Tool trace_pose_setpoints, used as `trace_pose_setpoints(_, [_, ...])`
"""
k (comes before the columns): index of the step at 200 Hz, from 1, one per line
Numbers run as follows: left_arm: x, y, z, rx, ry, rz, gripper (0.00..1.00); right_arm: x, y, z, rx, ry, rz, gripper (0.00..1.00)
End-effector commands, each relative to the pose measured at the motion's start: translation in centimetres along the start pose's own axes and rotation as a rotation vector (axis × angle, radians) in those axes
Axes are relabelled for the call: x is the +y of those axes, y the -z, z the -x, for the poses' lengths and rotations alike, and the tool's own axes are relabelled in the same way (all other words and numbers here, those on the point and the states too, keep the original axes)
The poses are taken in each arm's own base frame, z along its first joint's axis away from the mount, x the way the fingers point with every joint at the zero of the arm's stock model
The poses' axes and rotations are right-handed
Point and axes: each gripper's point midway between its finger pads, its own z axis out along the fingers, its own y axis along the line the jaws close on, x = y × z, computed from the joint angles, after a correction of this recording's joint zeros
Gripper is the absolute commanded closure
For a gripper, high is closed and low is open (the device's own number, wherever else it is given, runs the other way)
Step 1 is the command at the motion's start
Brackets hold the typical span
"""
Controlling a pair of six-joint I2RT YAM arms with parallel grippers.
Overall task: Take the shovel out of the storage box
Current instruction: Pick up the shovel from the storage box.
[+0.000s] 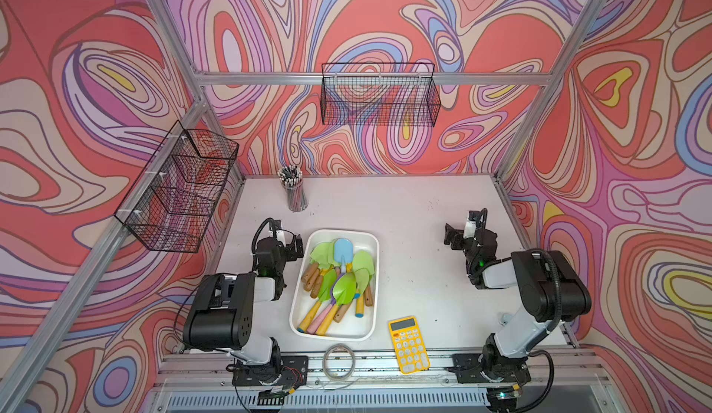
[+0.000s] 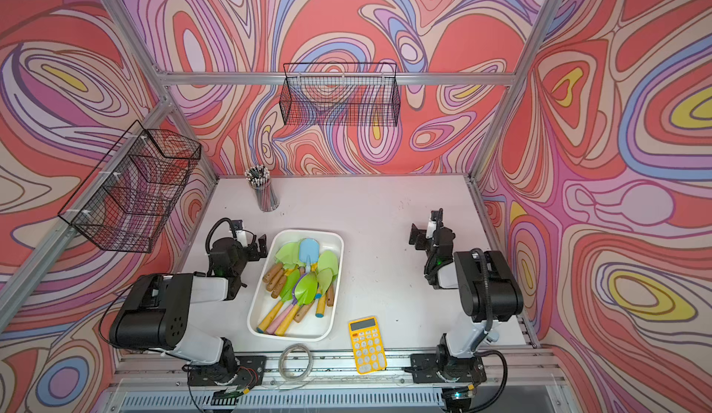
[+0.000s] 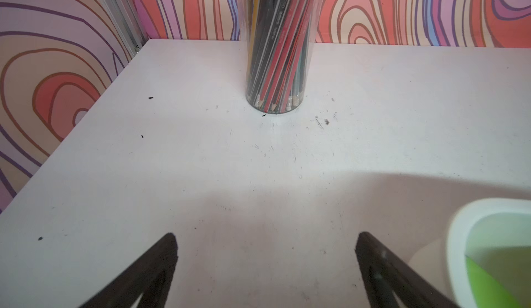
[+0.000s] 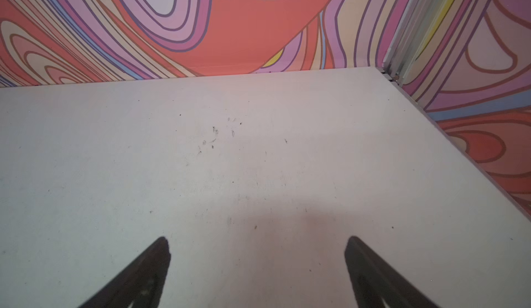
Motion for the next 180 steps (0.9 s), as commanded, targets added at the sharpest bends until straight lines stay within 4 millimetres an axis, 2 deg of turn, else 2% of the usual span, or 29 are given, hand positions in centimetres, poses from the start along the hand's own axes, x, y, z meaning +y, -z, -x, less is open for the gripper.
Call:
trace_pose_setpoints(1, [-0.79,-0.17,0.45,-0.012,-0.014,-0.042,0.0,-0.04,-0.05,0.08,-0.009,0.003,0.003,0.02])
trace_pose_setpoints(180, [-0.52,0.22,0.43,-0.031,0.019,-0.08,0.0,-0.04,-0.13,0.02,-0.004,-0.002,0.005,0.02])
